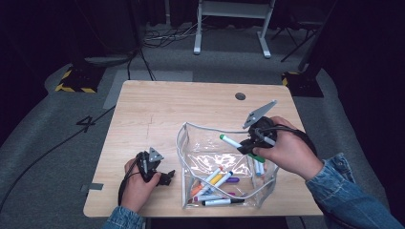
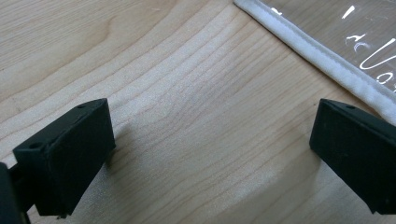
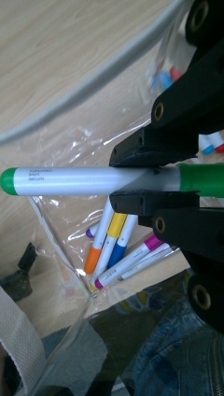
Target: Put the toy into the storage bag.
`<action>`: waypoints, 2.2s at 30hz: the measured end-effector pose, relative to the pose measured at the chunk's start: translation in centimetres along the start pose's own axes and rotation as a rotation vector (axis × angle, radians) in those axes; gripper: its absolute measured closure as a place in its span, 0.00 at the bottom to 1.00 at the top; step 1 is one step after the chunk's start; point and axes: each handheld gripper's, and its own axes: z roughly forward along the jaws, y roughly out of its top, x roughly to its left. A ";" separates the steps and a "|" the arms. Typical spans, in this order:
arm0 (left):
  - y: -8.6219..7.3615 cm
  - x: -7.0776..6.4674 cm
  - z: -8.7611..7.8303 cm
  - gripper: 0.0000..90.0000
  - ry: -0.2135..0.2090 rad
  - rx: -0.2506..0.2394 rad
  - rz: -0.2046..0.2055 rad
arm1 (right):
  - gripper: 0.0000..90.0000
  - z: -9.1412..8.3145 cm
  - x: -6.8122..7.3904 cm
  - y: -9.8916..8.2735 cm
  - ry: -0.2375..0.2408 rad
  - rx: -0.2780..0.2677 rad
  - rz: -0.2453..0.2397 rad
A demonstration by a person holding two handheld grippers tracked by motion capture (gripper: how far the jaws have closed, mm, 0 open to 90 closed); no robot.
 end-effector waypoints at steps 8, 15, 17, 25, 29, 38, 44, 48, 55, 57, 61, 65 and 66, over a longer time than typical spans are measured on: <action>0.0 0.0 0.0 0.00 0.000 0.000 -0.001 | 0.86 3.6 1.8 1.3 0.072 0.070 -0.077; 0.0 0.0 0.0 0.00 0.000 0.000 0.000 | 0.86 6.6 2.6 1.5 0.109 0.122 -0.128; 0.0 0.0 0.0 0.00 0.000 0.000 0.000 | 0.86 7.3 2.8 1.4 0.119 0.148 -0.131; 0.0 0.0 0.0 0.00 0.000 -0.001 -0.002 | 0.86 9.9 3.4 0.8 0.138 0.237 -0.181; 0.0 0.0 0.0 0.00 -0.001 0.000 -0.001 | 0.86 10.7 3.8 0.7 0.143 0.286 -0.223; 0.0 0.0 0.0 0.00 0.001 0.000 0.003 | 0.84 12.0 4.3 0.1 0.179 0.353 -0.275; 0.0 0.0 0.0 0.00 0.000 0.000 0.000 | 0.57 11.3 4.4 0.3 0.167 0.276 -0.251; 0.0 0.0 0.0 0.00 0.000 0.000 0.001 | 0.53 9.3 3.8 1.1 0.121 0.154 -0.220; 0.0 0.0 0.0 0.00 0.000 0.000 0.001 | 0.54 4.4 2.1 1.5 0.039 -0.060 -0.127; 0.0 0.0 0.0 0.00 -0.001 0.001 0.000 | 0.55 3.1 1.4 1.2 0.014 -0.104 -0.100; 0.0 0.0 0.0 0.00 -0.002 0.001 -0.001 | 0.56 0.8 0.0 0.2 -0.044 -0.164 -0.043; 0.0 0.0 0.0 0.00 0.000 -0.001 0.000 | 0.57 -1.1 -1.5 -1.4 -0.095 -0.209 0.012; 0.0 0.0 0.0 0.00 -0.002 0.000 -0.001 | 0.57 -1.5 -1.9 -1.9 -0.105 -0.216 0.029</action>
